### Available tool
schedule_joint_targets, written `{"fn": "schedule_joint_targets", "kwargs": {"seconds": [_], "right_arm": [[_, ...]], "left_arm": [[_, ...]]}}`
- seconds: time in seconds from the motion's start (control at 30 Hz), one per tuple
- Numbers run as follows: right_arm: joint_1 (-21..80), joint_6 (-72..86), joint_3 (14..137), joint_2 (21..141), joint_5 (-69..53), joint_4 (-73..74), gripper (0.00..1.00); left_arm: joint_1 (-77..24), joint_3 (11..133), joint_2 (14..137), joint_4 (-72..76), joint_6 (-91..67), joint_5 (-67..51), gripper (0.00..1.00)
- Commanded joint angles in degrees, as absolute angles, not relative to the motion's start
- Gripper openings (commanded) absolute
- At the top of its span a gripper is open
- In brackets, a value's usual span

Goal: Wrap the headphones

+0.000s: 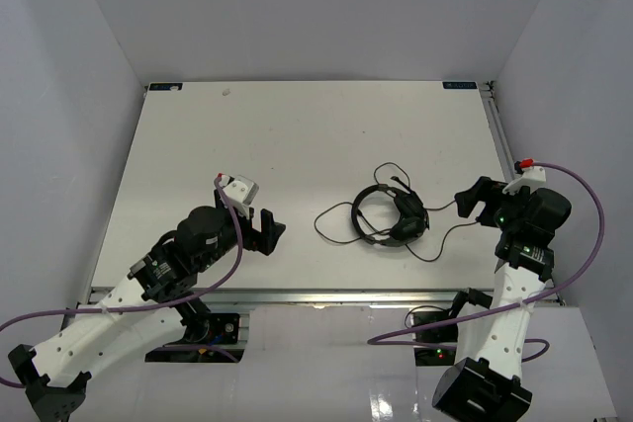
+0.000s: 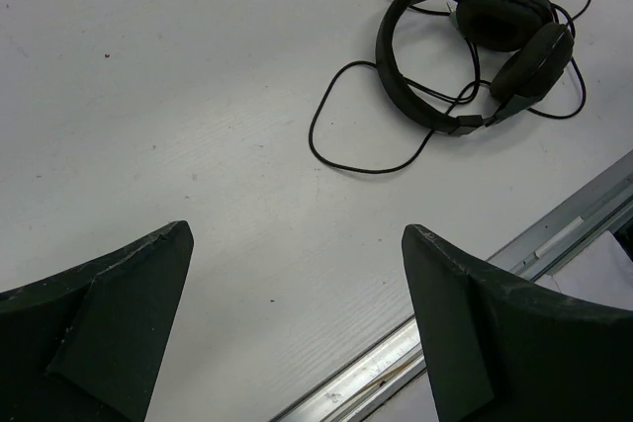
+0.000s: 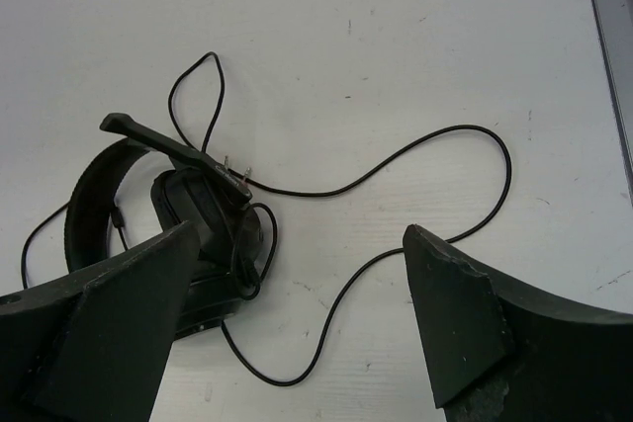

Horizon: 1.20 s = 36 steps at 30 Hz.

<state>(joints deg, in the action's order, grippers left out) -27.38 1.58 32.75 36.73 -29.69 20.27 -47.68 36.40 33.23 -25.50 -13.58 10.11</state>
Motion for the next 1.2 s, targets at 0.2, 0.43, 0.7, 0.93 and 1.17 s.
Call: {"fn": "schedule_joint_targets", "kwargs": {"seconds": [0.2,0.43,0.7,0.93,1.17], "right_arm": [[-27.51,-27.9,34.65,35.09,-58.69,26.17,0.9],[-27.51,-28.18,28.51,34.38,-63.91,19.56,0.9],[-27.6,-28.73,28.39,36.04,-60.05,18.98,0.91],[-27.93,-26.75,27.99,35.05,-62.37,17.96,0.9],[-28.12,-25.17,27.51,32.84,-63.5,17.17,0.9]], "left_arm": [[-47.46,36.0,34.55,-21.01,-15.99,3.33,0.98],[-47.46,45.81,56.64,-14.28,-25.92,-9.36,0.98],[-48.89,69.64,88.16,-22.21,-23.48,-6.2,0.96],[-49.75,83.09,108.92,-24.57,-15.73,2.86,0.86],[-49.75,92.38,120.13,-25.23,-12.53,2.56,0.63]]}}
